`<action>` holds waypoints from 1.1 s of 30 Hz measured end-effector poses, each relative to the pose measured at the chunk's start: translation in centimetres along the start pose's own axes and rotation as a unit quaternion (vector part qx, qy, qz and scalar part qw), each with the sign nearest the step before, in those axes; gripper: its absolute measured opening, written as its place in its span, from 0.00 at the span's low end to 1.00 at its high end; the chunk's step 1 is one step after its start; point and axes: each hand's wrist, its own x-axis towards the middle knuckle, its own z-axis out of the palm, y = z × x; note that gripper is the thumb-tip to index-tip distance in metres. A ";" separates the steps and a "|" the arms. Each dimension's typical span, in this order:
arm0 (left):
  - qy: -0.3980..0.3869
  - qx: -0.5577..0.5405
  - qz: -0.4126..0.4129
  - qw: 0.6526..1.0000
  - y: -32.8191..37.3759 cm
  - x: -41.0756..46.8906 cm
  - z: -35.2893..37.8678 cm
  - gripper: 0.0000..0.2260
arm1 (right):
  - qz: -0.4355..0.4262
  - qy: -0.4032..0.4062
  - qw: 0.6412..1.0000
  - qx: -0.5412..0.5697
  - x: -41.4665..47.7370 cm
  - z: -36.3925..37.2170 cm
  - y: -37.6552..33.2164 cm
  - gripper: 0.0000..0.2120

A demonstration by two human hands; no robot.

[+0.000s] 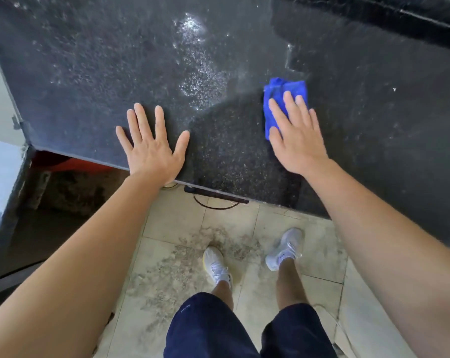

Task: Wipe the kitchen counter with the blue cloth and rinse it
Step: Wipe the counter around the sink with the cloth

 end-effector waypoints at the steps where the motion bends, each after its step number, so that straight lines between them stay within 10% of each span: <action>1: 0.009 0.006 -0.001 1.000 0.0 0.0 0.2 0.36 | 0.060 -0.005 0.998 0.002 0.1 -0.6 3.0 0.28; 9: -0.007 0.002 0.001 1.000 -0.1 0.2 0.1 0.36 | 0.330 0.037 0.941 0.063 2.6 -1.7 5.2 0.29; 17: -0.016 0.006 -0.003 1.000 -0.1 0.2 -0.1 0.35 | 0.024 0.014 1.000 0.012 5.2 0.0 -10.1 0.29; 23: -0.031 0.002 -0.011 0.999 0.1 0.1 -0.5 0.35 | -0.126 -0.007 0.992 -0.008 -1.9 1.0 -4.0 0.27; 33: -0.040 0.007 -0.024 0.999 0.3 0.1 -0.6 0.35 | 0.199 -0.008 0.979 0.053 4.7 -2.7 10.5 0.29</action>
